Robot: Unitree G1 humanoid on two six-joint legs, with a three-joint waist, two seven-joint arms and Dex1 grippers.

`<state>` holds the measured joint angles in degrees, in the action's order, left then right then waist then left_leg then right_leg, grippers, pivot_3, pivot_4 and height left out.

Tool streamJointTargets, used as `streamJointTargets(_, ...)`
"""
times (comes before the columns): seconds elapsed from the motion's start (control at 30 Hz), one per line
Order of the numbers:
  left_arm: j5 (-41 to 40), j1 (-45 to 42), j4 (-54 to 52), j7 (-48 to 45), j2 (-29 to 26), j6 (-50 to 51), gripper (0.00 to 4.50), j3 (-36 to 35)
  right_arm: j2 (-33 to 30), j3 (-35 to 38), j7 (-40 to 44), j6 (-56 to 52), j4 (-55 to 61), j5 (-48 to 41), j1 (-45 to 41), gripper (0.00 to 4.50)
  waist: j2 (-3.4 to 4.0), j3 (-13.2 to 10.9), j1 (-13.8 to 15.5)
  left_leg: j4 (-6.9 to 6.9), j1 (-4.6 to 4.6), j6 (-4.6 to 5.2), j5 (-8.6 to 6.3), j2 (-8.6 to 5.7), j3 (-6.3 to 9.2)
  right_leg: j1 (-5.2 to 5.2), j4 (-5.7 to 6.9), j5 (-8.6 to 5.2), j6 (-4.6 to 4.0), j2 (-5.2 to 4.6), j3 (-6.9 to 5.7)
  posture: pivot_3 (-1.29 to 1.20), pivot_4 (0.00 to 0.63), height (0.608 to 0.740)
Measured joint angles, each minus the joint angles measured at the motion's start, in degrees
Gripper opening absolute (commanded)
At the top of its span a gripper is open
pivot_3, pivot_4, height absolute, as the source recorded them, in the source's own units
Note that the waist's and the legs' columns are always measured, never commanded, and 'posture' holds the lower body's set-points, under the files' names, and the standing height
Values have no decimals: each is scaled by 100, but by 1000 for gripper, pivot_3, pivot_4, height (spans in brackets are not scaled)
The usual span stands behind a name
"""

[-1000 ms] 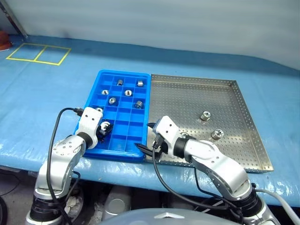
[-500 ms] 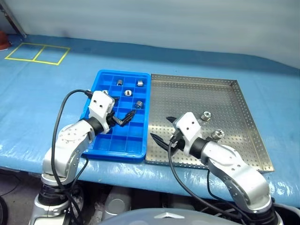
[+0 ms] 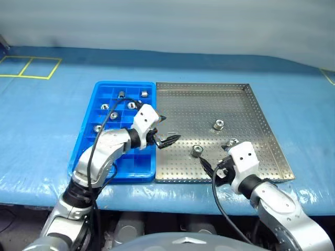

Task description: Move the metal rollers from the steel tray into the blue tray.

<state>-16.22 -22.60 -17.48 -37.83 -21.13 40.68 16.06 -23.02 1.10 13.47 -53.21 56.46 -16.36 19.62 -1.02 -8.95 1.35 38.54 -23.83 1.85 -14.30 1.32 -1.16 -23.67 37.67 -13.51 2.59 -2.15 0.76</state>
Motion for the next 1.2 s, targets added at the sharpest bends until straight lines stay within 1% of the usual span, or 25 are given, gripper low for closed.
streamJointTargets(0.27,381,-762,1571,-405,584,-475,4450,842,129,-21,-227,176,67,154,489,4500,0,0,-210,5,0,1,0,0,-4,-1,2,1,5,7,12,-115,150,740)
streamJointTargets(0.43,607,-1076,2432,-568,1021,-767,4450,1042,294,-74,-386,329,90,238,762,4500,0,1,-310,5,1,1,0,0,-6,-2,3,1,8,8,18,-143,150,740)
streamJointTargets(0.57,704,-1116,2785,-648,1192,-794,4450,1138,328,-125,-473,462,94,274,908,4500,1,1,-378,5,1,1,0,3,-9,-4,4,2,11,10,23,-162,150,740)
streamJointTargets(0.77,860,-1228,2989,-901,1217,-774,4450,1335,378,-171,-591,668,97,302,993,4500,3,4,-437,7,3,1,0,6,-12,-4,5,3,13,13,27,-166,150,740)
streamJointTargets(0.87,963,-1234,3087,-967,1209,-752,3881,1431,405,-171,-611,681,96,311,990,4500,4,4,-465,7,2,1,0,6,-13,-5,6,3,13,13,28,-163,150,740)
streamJointTargets(1.07,1122,-1240,3085,-1078,1187,-737,1898,1513,452,-178,-624,687,96,361,879,4500,5,5,-486,7,3,1,0,6,-13,-5,7,4,13,13,29,-146,150,740)
streamJointTargets(1.1,1126,-1240,3079,-1101,1188,-729,1713,1513,454,-181,-621,689,96,368,852,4500,5,5,-486,7,3,1,0,6,-13,-5,7,4,13,13,29,-134,150,740)
streamJointTargets(1.2,1130,-1239,3024,-1103,1187,-671,1714,1498,456,-186,-610,697,94,381,761,4500,5,4,-479,7,2,1,0,6,-13,-6,8,4,14,13,29,-119,150,740)
